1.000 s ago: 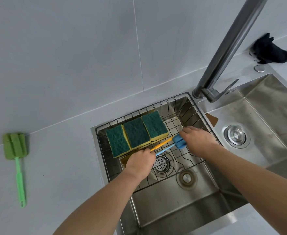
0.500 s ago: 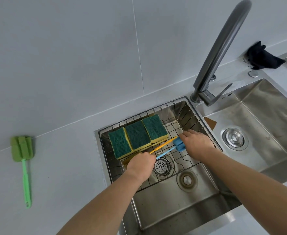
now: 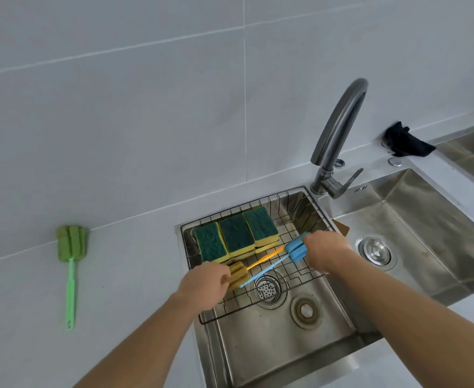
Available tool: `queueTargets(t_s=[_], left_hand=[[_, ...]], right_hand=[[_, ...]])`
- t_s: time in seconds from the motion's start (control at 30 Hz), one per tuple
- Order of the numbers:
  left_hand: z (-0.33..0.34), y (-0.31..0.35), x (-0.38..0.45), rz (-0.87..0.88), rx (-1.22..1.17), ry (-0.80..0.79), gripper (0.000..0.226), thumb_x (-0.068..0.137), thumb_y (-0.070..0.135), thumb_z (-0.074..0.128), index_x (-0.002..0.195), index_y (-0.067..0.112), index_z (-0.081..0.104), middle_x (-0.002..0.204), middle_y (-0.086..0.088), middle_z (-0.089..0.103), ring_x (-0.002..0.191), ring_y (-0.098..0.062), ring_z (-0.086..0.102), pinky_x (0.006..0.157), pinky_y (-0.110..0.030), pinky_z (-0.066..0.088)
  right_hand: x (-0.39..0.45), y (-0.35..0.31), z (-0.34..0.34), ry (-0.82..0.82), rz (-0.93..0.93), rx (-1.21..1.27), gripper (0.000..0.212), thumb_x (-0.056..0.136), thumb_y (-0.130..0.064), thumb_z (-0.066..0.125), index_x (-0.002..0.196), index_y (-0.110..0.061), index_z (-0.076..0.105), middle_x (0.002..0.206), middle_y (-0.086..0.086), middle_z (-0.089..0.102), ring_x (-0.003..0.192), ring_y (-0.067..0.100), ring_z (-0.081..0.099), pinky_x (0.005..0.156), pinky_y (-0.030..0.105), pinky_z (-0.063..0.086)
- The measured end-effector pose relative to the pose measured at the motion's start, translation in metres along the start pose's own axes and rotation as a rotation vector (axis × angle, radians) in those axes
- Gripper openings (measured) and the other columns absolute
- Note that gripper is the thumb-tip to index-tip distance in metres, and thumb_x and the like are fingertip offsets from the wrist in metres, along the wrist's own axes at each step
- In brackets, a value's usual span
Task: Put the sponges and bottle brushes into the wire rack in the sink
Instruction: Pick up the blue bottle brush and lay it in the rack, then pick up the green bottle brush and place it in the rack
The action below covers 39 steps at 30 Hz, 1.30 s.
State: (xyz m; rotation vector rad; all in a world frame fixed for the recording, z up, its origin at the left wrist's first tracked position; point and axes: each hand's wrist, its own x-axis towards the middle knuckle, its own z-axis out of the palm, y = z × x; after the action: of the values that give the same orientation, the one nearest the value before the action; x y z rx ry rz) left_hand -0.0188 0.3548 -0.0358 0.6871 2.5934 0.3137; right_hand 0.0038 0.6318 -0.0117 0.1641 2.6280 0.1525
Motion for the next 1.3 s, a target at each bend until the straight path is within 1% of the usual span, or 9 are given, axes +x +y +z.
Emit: queueTargets(t_s=[0.27, 0.37, 0.5, 0.6, 0.73, 0.87, 1.03, 1.17, 1.3], left_hand=[[-0.024, -0.072, -0.067, -0.145, -0.074, -0.036, 0.023, 0.092, 0.033, 0.056, 0.113, 0.026, 0.065, 0.11, 0.003, 0.061, 0.094, -0.014, 0.06, 0.085, -0.029, 0.051], [-0.029, -0.101, -0.091, -0.194, -0.077, -0.084, 0.026, 0.091, 0.035, 0.058, 0.115, 0.027, 0.063, 0.111, 0.005, 0.059, 0.094, -0.012, 0.056, 0.082, -0.024, 0.045], [-0.038, -0.133, -0.123, -0.256, -0.103, -0.135, 0.03, 0.088, 0.038, 0.061, 0.117, 0.028, 0.062, 0.107, 0.007, 0.055, 0.097, -0.013, 0.058, 0.084, -0.023, 0.045], [-0.044, -0.163, -0.152, -0.304, -0.126, -0.133, 0.034, 0.088, 0.04, 0.061, 0.12, 0.029, 0.061, 0.106, 0.008, 0.054, 0.097, -0.013, 0.056, 0.087, -0.024, 0.046], [-0.048, -0.189, -0.177, -0.35, -0.142, -0.134, 0.036, 0.088, 0.039, 0.062, 0.121, 0.027, 0.06, 0.106, 0.008, 0.054, 0.105, -0.015, 0.058, 0.095, -0.03, 0.048], [-0.048, -0.226, -0.209, -0.408, -0.169, -0.131, 0.038, 0.088, 0.041, 0.062, 0.124, 0.028, 0.059, 0.112, 0.006, 0.055, 0.104, -0.014, 0.057, 0.096, -0.028, 0.047], [-0.045, -0.269, -0.238, -0.474, -0.178, -0.144, 0.041, 0.089, 0.043, 0.06, 0.127, 0.028, 0.057, 0.115, 0.005, 0.055, 0.104, -0.015, 0.057, 0.095, -0.028, 0.047], [-0.047, -0.298, -0.251, -0.505, -0.201, -0.139, 0.04, 0.089, 0.042, 0.06, 0.126, 0.027, 0.057, 0.123, 0.001, 0.058, 0.11, -0.017, 0.059, 0.095, -0.029, 0.047], [-0.052, -0.322, -0.252, -0.511, -0.241, -0.133, 0.04, 0.089, 0.041, 0.061, 0.126, 0.027, 0.057, 0.124, 0.002, 0.058, 0.109, -0.017, 0.059, 0.095, -0.029, 0.047]], right_hand=[[-0.049, -0.039, -0.027, -0.062, 0.047, -0.034, 0.025, 0.089, -0.015, 0.059, 0.114, -0.013, 0.061, 0.101, 0.003, 0.064, 0.094, 0.021, 0.064, 0.088, 0.035, 0.056], [-0.059, -0.059, -0.034, -0.056, 0.026, -0.047, 0.029, 0.086, -0.009, 0.057, 0.113, -0.015, 0.064, 0.091, 0.002, 0.06, 0.086, 0.023, 0.064, 0.079, 0.037, 0.057], [-0.072, -0.091, -0.046, -0.062, -0.009, -0.071, 0.021, 0.089, -0.011, 0.054, 0.11, -0.013, 0.06, 0.091, 0.002, 0.055, 0.09, 0.024, 0.061, 0.084, 0.038, 0.056], [-0.076, -0.128, -0.058, -0.053, -0.058, -0.111, 0.006, 0.089, -0.01, 0.053, 0.094, -0.012, 0.057, 0.08, 0.0, 0.054, 0.083, 0.023, 0.059, 0.076, 0.034, 0.054], [-0.075, -0.164, -0.066, -0.053, -0.112, -0.143, 0.009, 0.088, -0.011, 0.054, 0.097, -0.011, 0.056, 0.092, 0.006, 0.06, 0.084, 0.027, 0.06, 0.073, 0.036, 0.052], [-0.07, -0.213, -0.073, -0.047, -0.188, -0.128, 0.007, 0.087, -0.01, 0.053, 0.091, -0.013, 0.049, 0.078, 0.001, 0.05, 0.082, 0.027, 0.06, 0.07, 0.034, 0.052], [-0.064, -0.27, -0.078, -0.031, -0.232, -0.092, 0.022, 0.093, -0.018, 0.049, 0.112, -0.011, 0.059, 0.099, 0.004, 0.059, 0.091, 0.024, 0.061, 0.078, 0.032, 0.053], [-0.055, -0.307, -0.082, -0.045, -0.262, -0.082, 0.039, 0.095, -0.023, 0.049, 0.132, -0.013, 0.055, 0.127, 0.006, 0.061, 0.111, 0.026, 0.061, 0.092, 0.037, 0.054], [-0.046, -0.34, -0.089, -0.044, -0.284, -0.064, 0.04, 0.094, -0.025, 0.049, 0.131, -0.013, 0.056, 0.129, 0.007, 0.061, 0.112, 0.028, 0.061, 0.091, 0.038, 0.054]])
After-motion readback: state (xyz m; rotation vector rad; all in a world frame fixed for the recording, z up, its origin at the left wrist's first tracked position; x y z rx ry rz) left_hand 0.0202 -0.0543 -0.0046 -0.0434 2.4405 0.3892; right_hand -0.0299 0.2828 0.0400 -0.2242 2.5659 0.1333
